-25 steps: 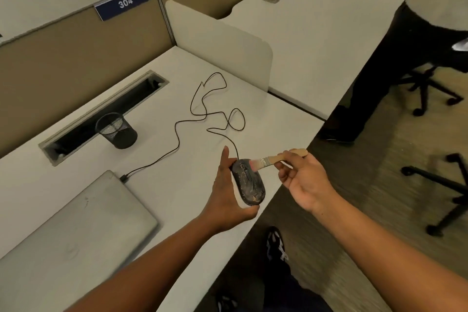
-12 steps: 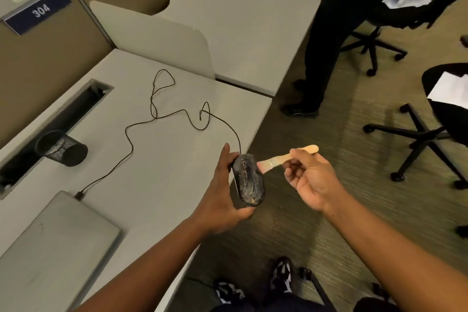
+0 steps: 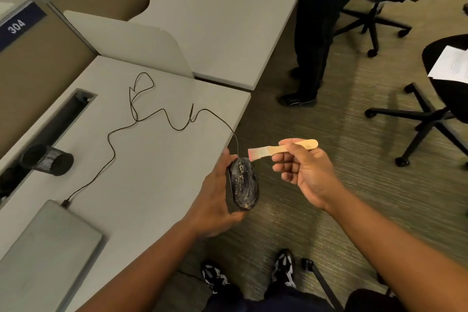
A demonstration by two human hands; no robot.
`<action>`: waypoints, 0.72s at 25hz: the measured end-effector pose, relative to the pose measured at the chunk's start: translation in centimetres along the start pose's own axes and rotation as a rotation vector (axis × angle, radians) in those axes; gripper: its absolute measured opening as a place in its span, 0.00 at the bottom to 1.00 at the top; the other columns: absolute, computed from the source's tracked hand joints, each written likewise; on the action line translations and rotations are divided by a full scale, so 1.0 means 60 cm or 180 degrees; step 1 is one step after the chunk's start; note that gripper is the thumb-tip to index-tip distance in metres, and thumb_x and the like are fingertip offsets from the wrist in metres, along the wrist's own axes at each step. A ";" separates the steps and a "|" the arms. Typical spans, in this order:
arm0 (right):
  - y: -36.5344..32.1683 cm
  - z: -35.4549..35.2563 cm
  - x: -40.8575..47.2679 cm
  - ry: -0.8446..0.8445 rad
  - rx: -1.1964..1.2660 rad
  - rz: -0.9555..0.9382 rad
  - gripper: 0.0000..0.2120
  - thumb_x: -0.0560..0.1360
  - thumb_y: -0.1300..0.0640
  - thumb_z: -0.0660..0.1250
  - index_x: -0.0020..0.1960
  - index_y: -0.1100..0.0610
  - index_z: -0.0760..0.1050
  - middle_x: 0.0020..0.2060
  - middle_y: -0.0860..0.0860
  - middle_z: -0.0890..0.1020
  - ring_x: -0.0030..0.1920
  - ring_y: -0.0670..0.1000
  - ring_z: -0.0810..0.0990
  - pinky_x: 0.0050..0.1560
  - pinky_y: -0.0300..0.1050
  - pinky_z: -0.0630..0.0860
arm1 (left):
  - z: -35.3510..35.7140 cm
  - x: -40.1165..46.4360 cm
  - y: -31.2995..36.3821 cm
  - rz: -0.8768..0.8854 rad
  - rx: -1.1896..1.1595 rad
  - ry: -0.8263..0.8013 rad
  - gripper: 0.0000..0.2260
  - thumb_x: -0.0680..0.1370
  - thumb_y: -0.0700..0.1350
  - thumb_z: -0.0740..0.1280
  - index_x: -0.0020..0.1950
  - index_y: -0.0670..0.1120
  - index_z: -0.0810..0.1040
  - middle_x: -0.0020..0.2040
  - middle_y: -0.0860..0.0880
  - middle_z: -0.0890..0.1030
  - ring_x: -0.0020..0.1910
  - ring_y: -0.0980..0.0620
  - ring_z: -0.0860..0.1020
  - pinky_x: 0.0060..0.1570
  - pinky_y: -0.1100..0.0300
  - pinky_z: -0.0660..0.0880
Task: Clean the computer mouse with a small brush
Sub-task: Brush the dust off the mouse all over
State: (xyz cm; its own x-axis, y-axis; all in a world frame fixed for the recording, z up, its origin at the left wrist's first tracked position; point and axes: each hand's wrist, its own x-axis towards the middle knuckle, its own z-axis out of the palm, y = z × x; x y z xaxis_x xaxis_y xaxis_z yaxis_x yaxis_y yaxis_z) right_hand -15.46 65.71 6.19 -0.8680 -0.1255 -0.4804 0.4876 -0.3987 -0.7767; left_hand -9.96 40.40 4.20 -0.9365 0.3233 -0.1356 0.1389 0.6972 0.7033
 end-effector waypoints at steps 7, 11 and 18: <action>-0.001 0.008 -0.008 -0.0189 -0.0594 -0.0460 0.07 0.84 0.58 0.67 0.57 0.60 0.81 0.41 0.57 0.88 0.37 0.51 0.86 0.35 0.40 0.81 | 0.004 0.005 -0.010 0.0073 0.0071 -0.0023 0.64 0.67 0.53 0.85 0.83 0.68 0.37 0.82 0.56 0.61 0.78 0.54 0.66 0.75 0.50 0.69; -0.005 -0.001 -0.010 -0.0295 -0.0810 -0.0488 0.05 0.82 0.58 0.69 0.54 0.59 0.83 0.40 0.58 0.88 0.37 0.52 0.86 0.36 0.41 0.82 | 0.004 -0.001 -0.016 0.0177 0.0029 0.0024 0.62 0.67 0.52 0.85 0.84 0.66 0.41 0.82 0.55 0.61 0.79 0.52 0.67 0.75 0.49 0.71; -0.014 -0.006 -0.016 -0.0492 -0.0733 -0.0682 0.12 0.77 0.53 0.72 0.55 0.59 0.83 0.42 0.60 0.88 0.40 0.53 0.87 0.39 0.41 0.83 | 0.007 -0.014 -0.009 0.0201 -0.0015 -0.0003 0.60 0.68 0.54 0.83 0.84 0.68 0.40 0.84 0.57 0.58 0.81 0.57 0.64 0.76 0.55 0.69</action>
State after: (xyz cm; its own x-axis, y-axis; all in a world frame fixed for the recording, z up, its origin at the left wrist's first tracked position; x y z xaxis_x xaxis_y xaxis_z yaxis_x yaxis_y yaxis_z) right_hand -14.99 66.46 7.14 -0.9483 -0.2043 -0.2427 0.2857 -0.2176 -0.9333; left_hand -9.13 40.03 3.63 -0.9256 0.3672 -0.0916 0.1961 0.6723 0.7138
